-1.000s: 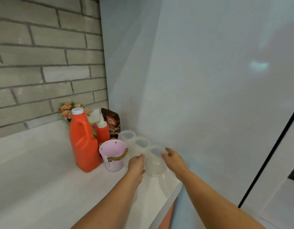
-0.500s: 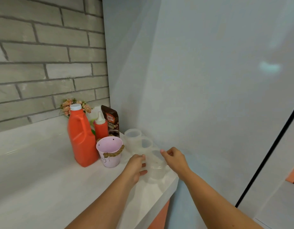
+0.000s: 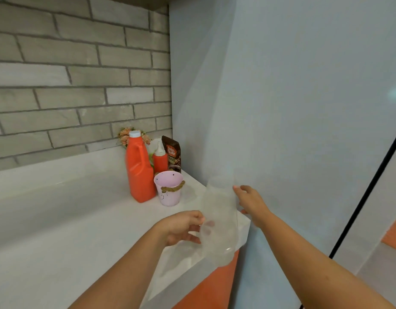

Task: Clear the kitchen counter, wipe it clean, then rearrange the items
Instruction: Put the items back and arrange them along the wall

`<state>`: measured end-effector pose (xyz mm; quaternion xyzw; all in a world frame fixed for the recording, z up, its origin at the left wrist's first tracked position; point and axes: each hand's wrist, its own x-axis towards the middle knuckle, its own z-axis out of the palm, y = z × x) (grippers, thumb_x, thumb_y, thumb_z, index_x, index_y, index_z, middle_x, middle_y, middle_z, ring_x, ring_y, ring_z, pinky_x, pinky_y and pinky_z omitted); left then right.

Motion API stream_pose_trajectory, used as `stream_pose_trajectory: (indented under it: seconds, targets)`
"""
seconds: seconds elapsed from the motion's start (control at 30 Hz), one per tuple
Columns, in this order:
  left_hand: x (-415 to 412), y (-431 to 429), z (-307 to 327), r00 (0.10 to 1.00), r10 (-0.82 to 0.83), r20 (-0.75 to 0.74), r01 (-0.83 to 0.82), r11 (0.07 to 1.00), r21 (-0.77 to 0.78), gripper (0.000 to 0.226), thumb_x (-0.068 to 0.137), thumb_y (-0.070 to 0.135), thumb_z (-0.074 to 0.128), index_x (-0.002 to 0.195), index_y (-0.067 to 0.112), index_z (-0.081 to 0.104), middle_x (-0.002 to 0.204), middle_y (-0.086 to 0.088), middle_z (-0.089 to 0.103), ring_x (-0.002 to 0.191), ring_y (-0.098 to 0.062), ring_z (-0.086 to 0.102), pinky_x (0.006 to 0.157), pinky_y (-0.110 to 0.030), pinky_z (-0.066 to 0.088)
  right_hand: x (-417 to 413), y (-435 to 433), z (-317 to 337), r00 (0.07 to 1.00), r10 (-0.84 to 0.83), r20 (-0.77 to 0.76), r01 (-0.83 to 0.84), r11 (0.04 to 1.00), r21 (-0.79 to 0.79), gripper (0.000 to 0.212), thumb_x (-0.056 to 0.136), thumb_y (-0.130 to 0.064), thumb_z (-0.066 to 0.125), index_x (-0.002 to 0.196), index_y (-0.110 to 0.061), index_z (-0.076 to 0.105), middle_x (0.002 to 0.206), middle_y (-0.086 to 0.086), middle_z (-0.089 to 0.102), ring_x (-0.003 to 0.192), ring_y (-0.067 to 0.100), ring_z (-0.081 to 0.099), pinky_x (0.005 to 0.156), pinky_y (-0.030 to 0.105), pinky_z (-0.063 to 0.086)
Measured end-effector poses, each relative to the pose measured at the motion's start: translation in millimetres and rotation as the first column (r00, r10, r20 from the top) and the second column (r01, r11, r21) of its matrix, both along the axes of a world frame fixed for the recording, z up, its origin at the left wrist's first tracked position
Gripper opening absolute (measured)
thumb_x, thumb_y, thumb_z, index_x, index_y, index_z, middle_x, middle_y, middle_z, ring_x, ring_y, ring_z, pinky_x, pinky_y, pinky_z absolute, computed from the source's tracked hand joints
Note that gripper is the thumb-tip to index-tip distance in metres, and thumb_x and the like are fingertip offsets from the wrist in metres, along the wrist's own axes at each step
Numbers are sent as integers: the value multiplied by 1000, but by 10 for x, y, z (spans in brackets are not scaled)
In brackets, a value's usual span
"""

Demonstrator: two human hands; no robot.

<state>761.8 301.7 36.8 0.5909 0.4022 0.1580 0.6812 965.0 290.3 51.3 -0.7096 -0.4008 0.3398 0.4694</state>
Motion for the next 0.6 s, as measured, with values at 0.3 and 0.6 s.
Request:
stream_pose_trajectory:
  seconds: [0.3,0.6]
  targets:
    - [-923,-528,134,997,-71,-17,71,997,-7,15,93,10,47,81,16,52,113,-1,65,97,-13,63,73,-21,51,-654,-131,102,991,126,53,-125,992,-15,41,95,-36,46,124,-9,56,123,11,59,111,31,55,74,34,46]
    - [-2287,-840,360,1000,3,-14,-3,999,35,12,81,22,54,88,13,57,106,5,69,95,-13,66,75,-22,52,-1837,-86,218,963,252,92,-252,968,-16,32,95,-27,47,118,-6,57,109,11,59,88,26,51,51,25,40]
